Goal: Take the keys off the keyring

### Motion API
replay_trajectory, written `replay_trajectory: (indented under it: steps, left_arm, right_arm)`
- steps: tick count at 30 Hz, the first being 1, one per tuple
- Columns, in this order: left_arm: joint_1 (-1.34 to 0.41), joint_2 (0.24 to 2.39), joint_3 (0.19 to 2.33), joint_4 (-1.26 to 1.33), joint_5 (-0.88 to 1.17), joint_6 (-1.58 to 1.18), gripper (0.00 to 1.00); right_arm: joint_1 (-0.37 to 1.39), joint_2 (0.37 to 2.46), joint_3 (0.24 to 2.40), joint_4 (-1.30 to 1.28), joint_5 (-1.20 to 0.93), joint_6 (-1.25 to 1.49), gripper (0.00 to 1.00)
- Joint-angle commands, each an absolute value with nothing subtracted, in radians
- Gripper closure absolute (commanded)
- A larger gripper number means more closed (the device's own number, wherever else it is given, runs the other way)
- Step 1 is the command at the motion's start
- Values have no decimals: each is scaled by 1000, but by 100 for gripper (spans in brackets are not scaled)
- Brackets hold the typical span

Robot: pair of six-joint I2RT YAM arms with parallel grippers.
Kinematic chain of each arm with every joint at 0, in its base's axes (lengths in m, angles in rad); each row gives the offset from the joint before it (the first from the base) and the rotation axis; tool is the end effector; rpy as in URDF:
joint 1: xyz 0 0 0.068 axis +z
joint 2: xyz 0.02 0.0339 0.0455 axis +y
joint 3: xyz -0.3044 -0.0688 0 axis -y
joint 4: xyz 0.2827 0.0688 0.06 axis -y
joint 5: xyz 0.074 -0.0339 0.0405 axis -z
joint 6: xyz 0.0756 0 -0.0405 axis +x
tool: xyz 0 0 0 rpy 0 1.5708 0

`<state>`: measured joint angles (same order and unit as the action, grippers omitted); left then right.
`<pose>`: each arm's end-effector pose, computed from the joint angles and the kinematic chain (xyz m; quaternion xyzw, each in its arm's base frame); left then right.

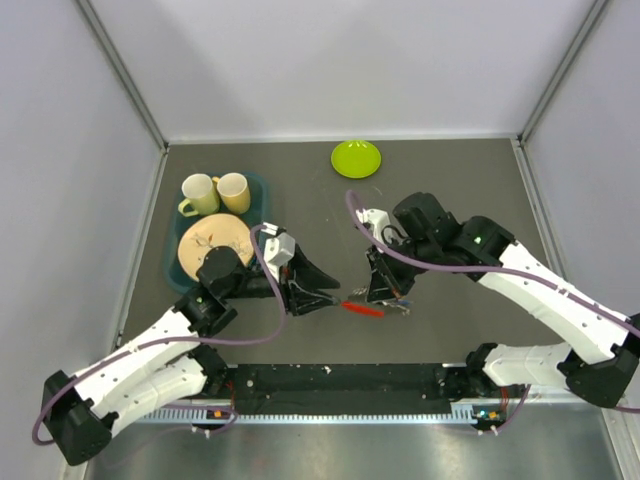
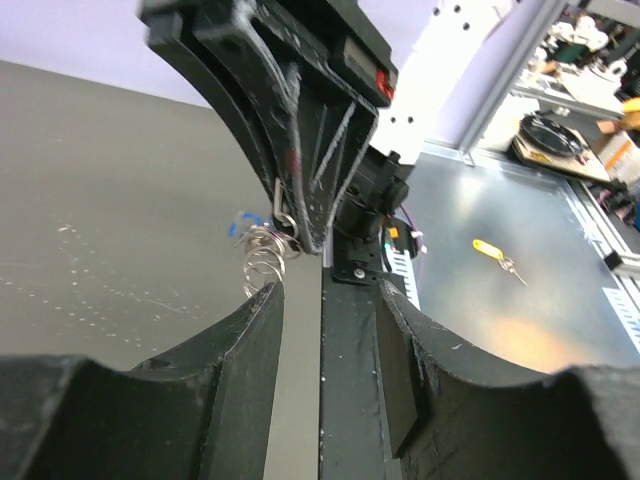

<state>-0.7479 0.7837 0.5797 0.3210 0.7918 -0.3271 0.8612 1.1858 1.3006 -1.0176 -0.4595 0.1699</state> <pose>0.1244 -0.1888 0.3447 0.4099 0.5394 -0.5731 0.4610 0.1488 0.2247 0.3763 -0.3819 0.8402 0.3446 0.1716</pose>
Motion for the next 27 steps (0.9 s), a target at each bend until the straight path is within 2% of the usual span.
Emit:
replay_trajectory:
  steps: [1,10,14,21,27]
  left_arm:
    - [-790,810,603,368,861,-293,53]
    - [-857,836,566,410,663,-229,49]
    - [-857,848,552,397,559,-213,41]
    - [-859,882,578,367,637,-230,31]
    - [-859,903,592,327,583,-181,31]
  right_arm:
    - [867,1181,1384,-997,-502,238,100]
    - [851,1198,1439,-1009,-535,383,100]
    - [851,1192,1440,-1038,-562,382,100]
    - [851,1183,1434,-1046,-520,399,100]
    - [851,1170,1459,-1045,-555,388,100]
